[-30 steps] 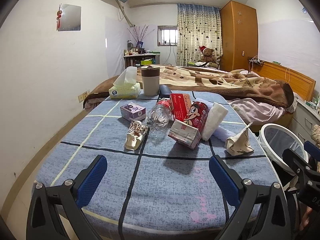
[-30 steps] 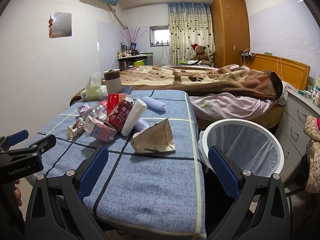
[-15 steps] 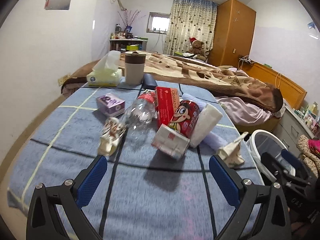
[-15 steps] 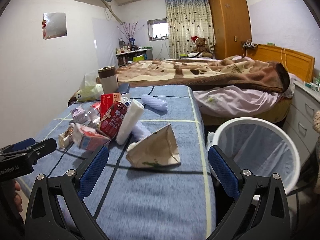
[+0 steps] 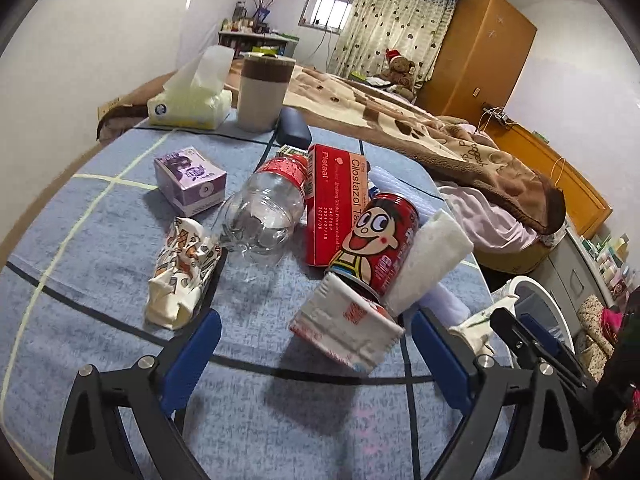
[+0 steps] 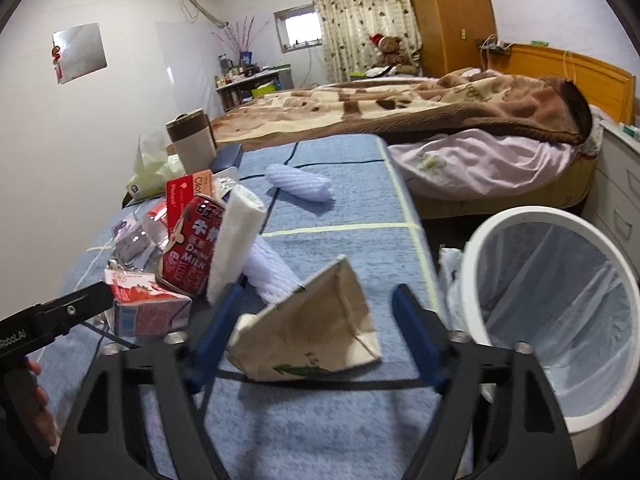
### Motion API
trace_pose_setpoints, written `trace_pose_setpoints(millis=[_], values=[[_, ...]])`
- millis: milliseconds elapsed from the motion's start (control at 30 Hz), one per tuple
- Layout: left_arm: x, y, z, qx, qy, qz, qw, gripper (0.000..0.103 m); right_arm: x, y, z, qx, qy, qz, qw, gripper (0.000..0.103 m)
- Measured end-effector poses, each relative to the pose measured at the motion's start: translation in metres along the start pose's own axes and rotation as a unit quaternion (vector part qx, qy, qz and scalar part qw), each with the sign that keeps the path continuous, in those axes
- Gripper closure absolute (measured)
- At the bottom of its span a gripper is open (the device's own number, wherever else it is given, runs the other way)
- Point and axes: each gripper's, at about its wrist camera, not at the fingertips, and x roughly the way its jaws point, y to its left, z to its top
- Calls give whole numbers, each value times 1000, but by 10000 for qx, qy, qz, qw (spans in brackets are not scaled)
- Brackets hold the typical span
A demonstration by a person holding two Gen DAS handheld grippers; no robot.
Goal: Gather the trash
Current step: 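Grasp the pink milk carton with the left gripper while the right grasps the paper cone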
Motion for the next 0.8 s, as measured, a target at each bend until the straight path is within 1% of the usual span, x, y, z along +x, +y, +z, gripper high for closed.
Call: trace_pose_setpoints(millis=[67,133,200,233,267,300,333,367,400,433,467,500,533,733,800], values=[[7,3,3,-92,118,-110,9998,10,6,0,0,75,134,9,9999,31],[11,4,5,-169,202,-188,9995,11,8,-1,1,92,135,39,9999,32],[14,4,6,-215,253,-219,9992,11,10,0,0,54,158,9,9999,38],[16,3,7,-201,268,-207,9992,11,11,0,1,61,186,22,9998,45],[18,2,7,-196,297,-195,9992,12,13,-1,1,86,227,52,9997,48],[21,2,8,-208,327,-214,9990,13,14,-1,1,100,261,87,9996,49],[24,2,9,-253,378,-247,9987,18,16,-1,1,110,280,102,9995,49],[27,2,9,-282,441,-275,9983,20,16,-2,1,116,283,127,9995,51],[28,1,9,-255,449,-280,9983,21,16,-2,2,105,279,155,9994,52],[30,-1,9,-197,460,-255,9984,23,16,-1,2,85,298,180,9994,58],[31,-2,8,-168,514,-279,9981,28,16,-1,2,74,326,193,9993,64],[33,-3,6,-172,569,-358,9976,31,15,-1,1,52,354,252,9990,66],[35,-3,6,-201,641,-426,9968,38,15,-1,0,33,378,290,9989,70],[31,-8,-2,-65,599,-453,9972,39,11,-7,-5,120,415,488,9979,83],[29,-9,-7,-22,570,-446,9974,39,8,-7,-7,92,401,519,9978,84]])
